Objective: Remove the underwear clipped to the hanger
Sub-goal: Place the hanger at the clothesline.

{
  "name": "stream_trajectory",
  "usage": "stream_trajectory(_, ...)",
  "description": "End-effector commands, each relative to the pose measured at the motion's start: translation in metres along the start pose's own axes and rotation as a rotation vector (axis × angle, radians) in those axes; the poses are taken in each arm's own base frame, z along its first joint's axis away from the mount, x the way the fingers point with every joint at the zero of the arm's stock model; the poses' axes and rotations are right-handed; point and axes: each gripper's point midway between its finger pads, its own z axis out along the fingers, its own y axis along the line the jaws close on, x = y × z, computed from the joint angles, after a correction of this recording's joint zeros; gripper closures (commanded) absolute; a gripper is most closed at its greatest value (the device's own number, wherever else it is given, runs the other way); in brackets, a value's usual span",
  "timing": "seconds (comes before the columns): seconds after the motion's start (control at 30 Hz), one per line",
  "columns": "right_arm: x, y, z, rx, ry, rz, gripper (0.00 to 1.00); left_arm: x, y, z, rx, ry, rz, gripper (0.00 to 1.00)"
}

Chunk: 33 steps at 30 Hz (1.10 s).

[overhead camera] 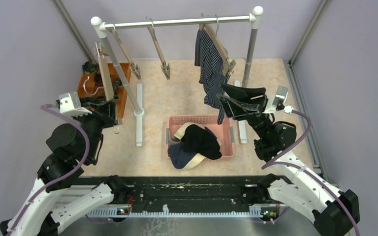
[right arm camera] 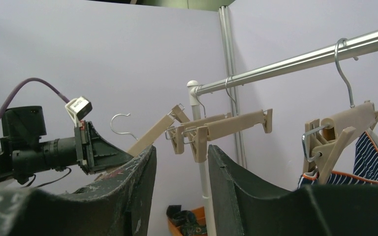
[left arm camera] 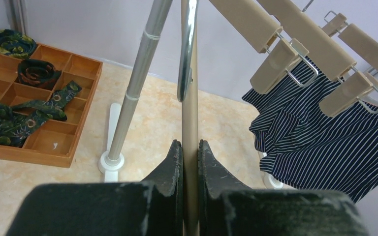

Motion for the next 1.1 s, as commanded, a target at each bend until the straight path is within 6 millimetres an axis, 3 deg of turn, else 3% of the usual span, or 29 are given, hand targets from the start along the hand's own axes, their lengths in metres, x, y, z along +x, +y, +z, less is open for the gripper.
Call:
stream_trajectory(0.0,-0.019,0.006,0.001,-0.016,-0.055,-0.034,0.57,0.004,-0.017,0.008,0.056,0.012,0.003,1.00)
stream_trajectory(0.2,-0.021,0.008,0.000,-0.023,-0.065,-0.035,0.57,0.021,-0.037,0.021,0.098,0.072,0.041,1.00)
stream_trajectory(0.8,-0.027,0.006,-0.011,0.020,-0.077,-0.068,0.57,-0.020,-0.049,0.040,0.070,-0.095,0.026,1.00)
stream_trajectory(1.07,-0.031,0.004,-0.015,0.042,-0.081,-0.081,0.57,-0.018,-0.052,0.048,0.049,-0.098,0.048,1.00)
